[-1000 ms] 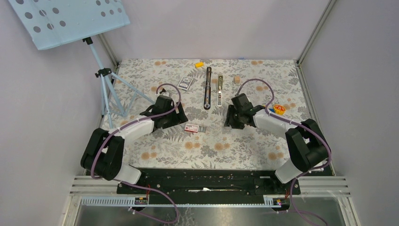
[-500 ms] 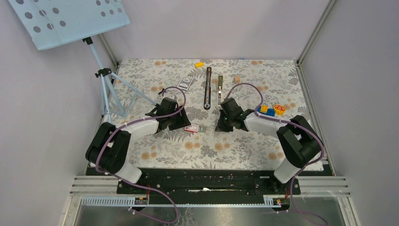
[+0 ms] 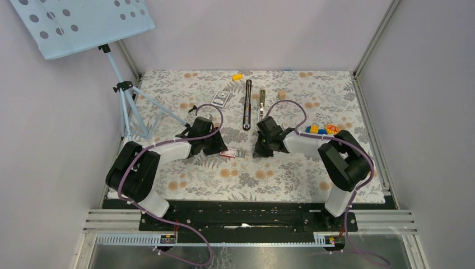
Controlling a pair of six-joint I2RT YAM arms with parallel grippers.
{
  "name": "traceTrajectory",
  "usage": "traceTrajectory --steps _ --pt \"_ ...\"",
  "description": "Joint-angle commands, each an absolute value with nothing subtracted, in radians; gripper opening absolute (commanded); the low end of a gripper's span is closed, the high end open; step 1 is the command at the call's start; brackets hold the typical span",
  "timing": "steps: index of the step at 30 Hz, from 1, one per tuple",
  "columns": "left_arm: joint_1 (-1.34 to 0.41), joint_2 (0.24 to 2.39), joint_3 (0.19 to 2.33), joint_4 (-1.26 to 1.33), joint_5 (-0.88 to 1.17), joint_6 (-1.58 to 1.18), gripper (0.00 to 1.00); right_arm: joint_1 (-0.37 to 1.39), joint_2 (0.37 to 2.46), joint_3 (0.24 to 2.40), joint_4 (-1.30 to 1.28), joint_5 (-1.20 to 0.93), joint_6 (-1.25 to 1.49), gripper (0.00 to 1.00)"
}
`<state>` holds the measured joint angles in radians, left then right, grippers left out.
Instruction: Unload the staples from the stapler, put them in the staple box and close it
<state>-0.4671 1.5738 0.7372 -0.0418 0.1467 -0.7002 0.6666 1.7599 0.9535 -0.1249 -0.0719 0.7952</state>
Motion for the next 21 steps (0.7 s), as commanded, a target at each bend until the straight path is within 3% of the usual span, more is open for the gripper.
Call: traceTrajectory --steps 1,21 --pt "-0.477 1.584 0.741 -0.009 0.167 -0.696 0.45 0.679 1.783 1.007 -0.141 -0.078 0.814 0.00" --pt "-0.498 1.588 0.749 -0.009 0.179 -0.692 0.43 0.712 1.857 1.069 -0.141 -0.142 0.816 0.00"
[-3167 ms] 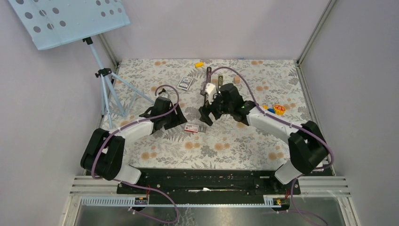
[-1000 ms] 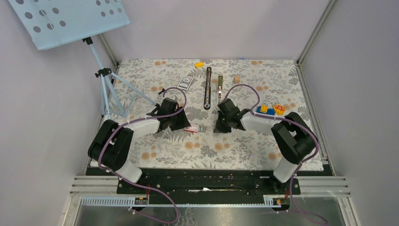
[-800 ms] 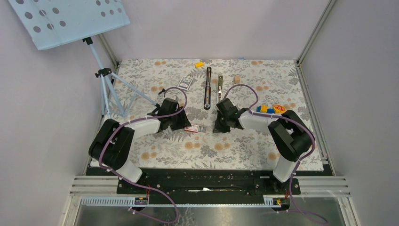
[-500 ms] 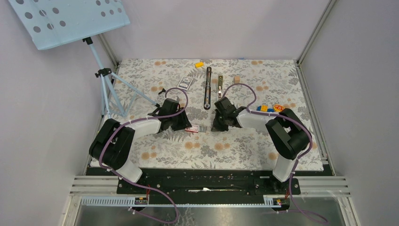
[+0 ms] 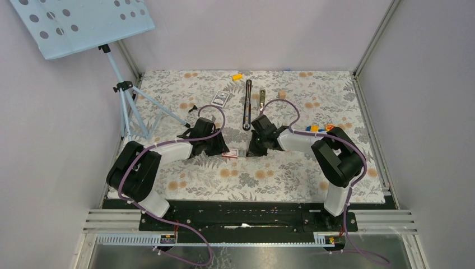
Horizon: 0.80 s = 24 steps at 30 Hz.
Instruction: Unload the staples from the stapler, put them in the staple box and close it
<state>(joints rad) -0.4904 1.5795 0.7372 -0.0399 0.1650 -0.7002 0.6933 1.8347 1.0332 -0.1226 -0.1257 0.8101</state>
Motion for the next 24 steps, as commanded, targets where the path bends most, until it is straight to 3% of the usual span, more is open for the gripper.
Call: traceTrajectory --steps 1,24 --pt "-0.498 1.589 0.749 -0.009 0.179 -0.692 0.43 0.713 1.860 1.071 -0.140 -0.143 0.816 0.00" --pt "-0.524 1.587 0.759 -0.010 0.188 -0.692 0.43 0.727 1.908 1.106 -0.082 -0.226 0.833 0.00"
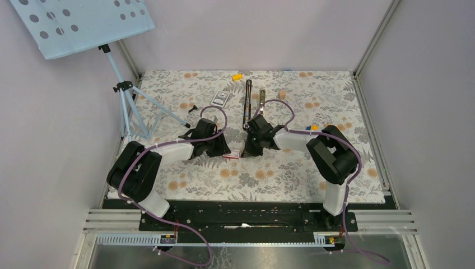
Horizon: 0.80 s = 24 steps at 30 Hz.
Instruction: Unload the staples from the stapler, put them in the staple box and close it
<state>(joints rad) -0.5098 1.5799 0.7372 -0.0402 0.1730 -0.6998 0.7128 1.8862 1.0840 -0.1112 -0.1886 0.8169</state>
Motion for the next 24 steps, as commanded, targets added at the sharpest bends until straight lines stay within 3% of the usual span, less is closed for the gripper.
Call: traceTrajectory --steps 1,24 --pt "-0.528 1.588 0.759 -0.011 0.189 -0.693 0.43 0.728 1.906 1.101 -0.071 -0.235 0.836 0.00" --pt "-0.636 1.601 0.778 -0.038 0.141 -0.743 0.48 0.733 1.886 1.108 -0.141 -0.162 0.820 0.00"
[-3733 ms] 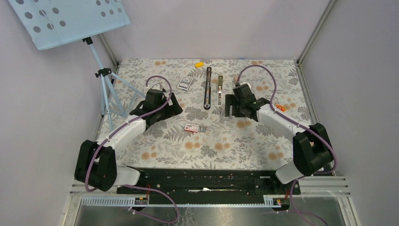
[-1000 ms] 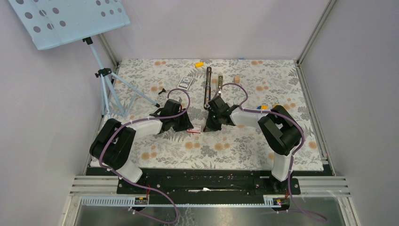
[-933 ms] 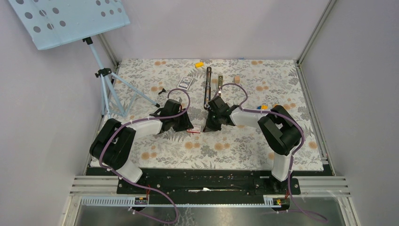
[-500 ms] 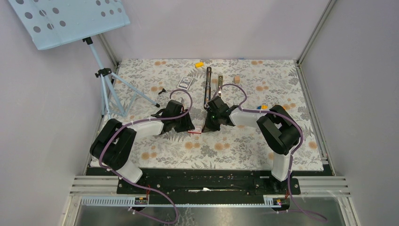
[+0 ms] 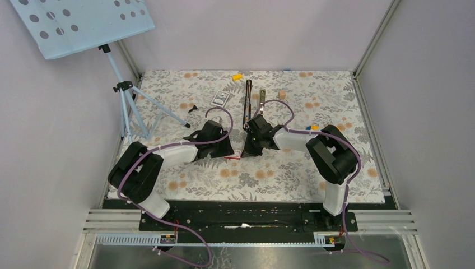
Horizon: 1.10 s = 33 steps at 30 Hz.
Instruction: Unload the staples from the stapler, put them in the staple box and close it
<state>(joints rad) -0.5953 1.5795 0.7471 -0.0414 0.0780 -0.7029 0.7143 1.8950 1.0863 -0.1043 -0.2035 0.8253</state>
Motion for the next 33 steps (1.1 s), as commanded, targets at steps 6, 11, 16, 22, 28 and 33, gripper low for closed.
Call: traceTrajectory --steps 6,11,16,22,28,33 --pt "-0.633 1.559 0.822 -0.124 0.037 -0.726 0.56 0.732 1.810 1.088 -0.236 0.036 0.763 0.00" --pt "-0.595 1.505 0.861 -0.183 -0.024 -0.723 0.63 0.732 1.751 1.077 -0.299 0.190 0.701 0.00" --pt "-0.503 1.444 0.895 -0.231 -0.045 -0.689 0.69 0.730 1.706 1.086 -0.323 0.286 0.565 0.02" --pt "-0.414 1.379 0.937 -0.279 -0.097 -0.610 0.84 0.720 1.698 1.137 -0.322 0.101 0.214 0.37" --pt "-0.315 1.372 0.963 -0.289 -0.039 -0.590 0.97 0.630 1.704 1.203 -0.351 -0.039 0.175 0.76" --pt "-0.299 1.314 0.975 -0.296 -0.081 -0.540 0.99 0.478 1.616 1.140 -0.265 -0.257 0.264 0.95"
